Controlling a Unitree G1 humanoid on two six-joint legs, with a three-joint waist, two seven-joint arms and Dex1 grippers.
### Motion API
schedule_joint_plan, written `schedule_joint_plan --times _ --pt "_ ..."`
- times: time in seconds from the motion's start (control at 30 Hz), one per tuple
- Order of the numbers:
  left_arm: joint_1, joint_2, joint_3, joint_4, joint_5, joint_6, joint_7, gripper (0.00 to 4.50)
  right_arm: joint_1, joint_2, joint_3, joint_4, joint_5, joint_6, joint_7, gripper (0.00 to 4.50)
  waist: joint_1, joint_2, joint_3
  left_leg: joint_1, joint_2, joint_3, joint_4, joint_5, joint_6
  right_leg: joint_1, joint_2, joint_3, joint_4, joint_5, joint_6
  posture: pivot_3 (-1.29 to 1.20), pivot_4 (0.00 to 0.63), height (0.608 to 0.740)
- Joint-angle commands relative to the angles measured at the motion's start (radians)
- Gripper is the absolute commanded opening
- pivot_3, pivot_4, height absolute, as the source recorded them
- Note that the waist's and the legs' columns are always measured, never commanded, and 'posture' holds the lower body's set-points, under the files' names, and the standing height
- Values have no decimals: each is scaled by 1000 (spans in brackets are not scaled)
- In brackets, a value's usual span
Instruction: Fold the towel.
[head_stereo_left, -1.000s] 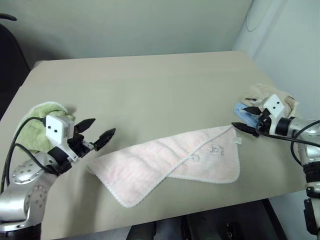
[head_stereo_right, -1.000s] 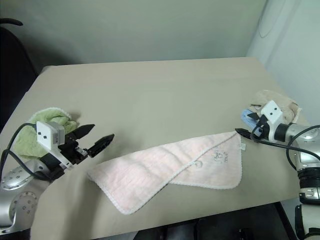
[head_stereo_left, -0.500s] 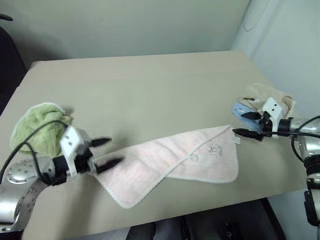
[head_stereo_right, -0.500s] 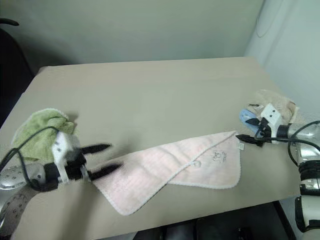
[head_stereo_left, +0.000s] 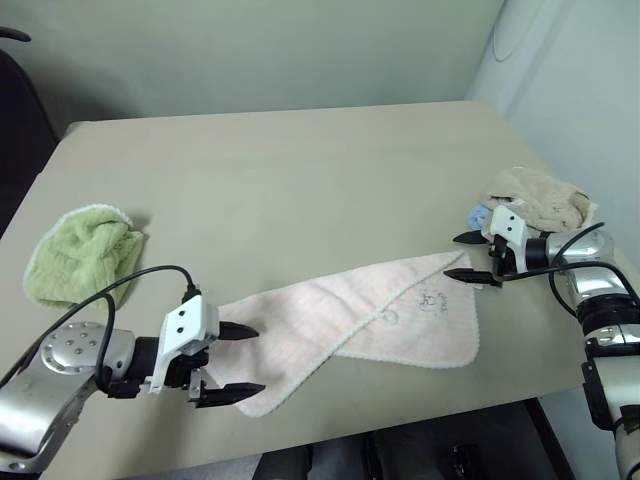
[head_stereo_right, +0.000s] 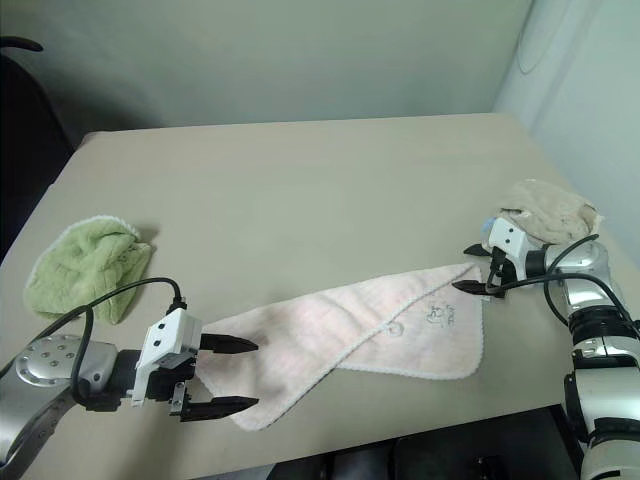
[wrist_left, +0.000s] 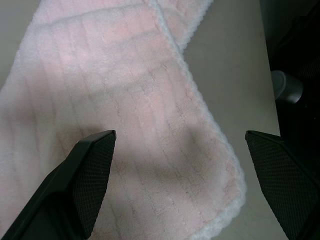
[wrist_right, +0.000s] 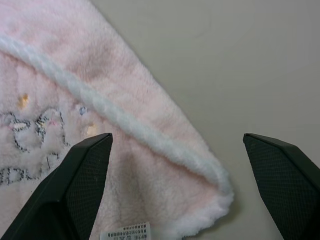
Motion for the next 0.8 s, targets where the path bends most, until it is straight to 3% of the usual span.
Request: schedule_joint_plan --times 0.03,0.23,0.27,0.4,0.67,0.8 --pt "-4 3 14 -4 -10 -9 -24 4500 -34 -11 -15 41 -12 -31 -5 4436 -1 0 0 0 0 0 0 0 0 0 0 0 0 0 0 0 150 740" --pt "-1 7 30 5 -9 -8 -39 4500 -66 0 -16 112 -27 -52 -19 4436 -5 0 0 0 0 0 0 0 0 0 0 0 0 0 0 0 150 740" --pt "0 5 30 3 -9 -7 -38 4500 -70 4 -17 119 -27 -53 -20 4270 -6 0 0 0 0 0 0 0 0 0 0 0 0 0 0 0 150 740" --pt "19 8 33 -3 -4 -7 -39 4500 -81 15 -25 136 -26 -57 -21 3175 -8 0 0 0 0 0 0 0 0 0 0 0 0 0 -1 0 150 740" --pt "33 23 32 -7 25 -37 -52 4500 -86 23 -33 142 -18 -47 -12 209 -8 0 0 0 0 0 0 -1 0 0 0 0 1 -1 -1 0 150 740" --pt "12 39 4 -7 66 -72 -64 4500 -77 24 -40 128 -13 -45 -17 44 -8 0 0 0 0 0 0 -1 0 0 0 0 1 -1 -1 0 150 740"
